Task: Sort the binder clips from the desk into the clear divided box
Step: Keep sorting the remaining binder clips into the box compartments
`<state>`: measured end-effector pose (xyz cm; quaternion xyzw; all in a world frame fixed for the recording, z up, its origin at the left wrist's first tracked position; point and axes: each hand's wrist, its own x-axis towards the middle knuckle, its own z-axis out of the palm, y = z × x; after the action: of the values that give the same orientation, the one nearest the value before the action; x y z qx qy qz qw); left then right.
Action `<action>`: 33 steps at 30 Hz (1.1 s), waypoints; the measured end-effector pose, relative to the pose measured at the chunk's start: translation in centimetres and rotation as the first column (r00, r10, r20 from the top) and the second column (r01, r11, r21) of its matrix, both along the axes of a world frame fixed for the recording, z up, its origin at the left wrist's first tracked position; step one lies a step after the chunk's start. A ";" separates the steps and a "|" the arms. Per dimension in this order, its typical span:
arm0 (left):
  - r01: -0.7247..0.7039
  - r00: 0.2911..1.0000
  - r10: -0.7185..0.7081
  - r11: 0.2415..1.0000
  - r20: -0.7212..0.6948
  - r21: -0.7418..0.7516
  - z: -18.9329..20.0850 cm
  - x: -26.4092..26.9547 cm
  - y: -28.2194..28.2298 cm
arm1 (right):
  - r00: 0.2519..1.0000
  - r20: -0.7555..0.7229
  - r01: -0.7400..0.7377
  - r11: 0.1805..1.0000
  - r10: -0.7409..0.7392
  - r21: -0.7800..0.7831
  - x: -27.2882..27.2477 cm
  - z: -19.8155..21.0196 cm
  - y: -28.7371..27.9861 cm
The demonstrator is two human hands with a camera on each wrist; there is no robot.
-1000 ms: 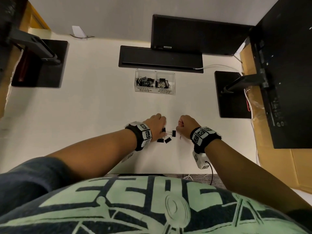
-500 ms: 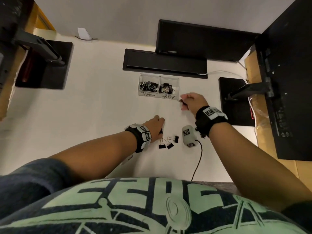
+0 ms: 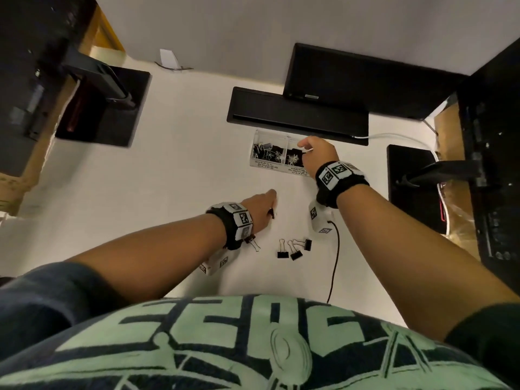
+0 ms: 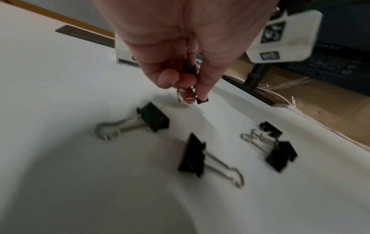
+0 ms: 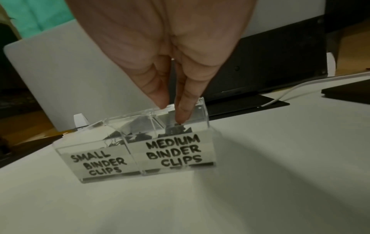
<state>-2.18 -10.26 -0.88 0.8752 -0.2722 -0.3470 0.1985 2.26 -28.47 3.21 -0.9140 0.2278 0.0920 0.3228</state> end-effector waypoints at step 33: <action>0.059 0.995 -0.050 0.992 0.085 -0.113 3.4 0.9 -4.3 | 0.937 -0.300 -0.152 0.982 0.179 0.113 -13.9 -3.9 0.0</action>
<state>-1.32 -14.52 2.55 0.8680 -0.3237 -0.2997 0.2279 -11.63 -28.46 -0.73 -0.8891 0.1935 0.2708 0.3141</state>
